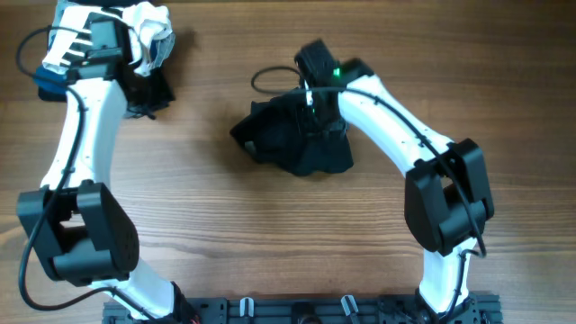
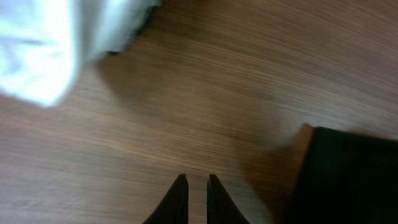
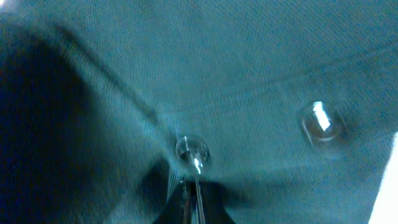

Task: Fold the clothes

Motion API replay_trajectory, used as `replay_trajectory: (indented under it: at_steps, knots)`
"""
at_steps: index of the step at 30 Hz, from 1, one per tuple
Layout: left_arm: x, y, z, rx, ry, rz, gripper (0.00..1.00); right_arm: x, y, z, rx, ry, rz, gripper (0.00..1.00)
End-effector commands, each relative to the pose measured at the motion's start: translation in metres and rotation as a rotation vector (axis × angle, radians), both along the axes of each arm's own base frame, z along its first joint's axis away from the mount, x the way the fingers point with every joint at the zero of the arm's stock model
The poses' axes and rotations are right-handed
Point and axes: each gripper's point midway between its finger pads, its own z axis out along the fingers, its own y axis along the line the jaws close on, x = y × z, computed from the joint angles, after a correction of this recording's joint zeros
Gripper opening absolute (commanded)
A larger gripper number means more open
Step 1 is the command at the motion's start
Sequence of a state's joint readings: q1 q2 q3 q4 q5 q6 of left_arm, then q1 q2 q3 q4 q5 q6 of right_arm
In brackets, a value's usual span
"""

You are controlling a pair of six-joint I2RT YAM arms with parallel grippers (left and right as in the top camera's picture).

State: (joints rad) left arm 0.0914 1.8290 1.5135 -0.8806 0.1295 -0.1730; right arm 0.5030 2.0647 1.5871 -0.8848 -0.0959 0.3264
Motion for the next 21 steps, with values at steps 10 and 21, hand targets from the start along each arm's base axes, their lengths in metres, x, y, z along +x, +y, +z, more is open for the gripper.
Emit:
replay_trajectory:
  at_steps: [10, 21]
  knots:
    - [0.003, -0.03, -0.003, -0.012, -0.008, -0.078, 0.08, 0.005, 0.01, -0.034, 0.086, -0.045, 0.063, 0.04]
    - [-0.017, -0.088, 0.004, -0.219, 0.007, -0.332, 0.27, 0.048, -0.027, 0.138, 0.217, -0.199, -0.057, 0.79]
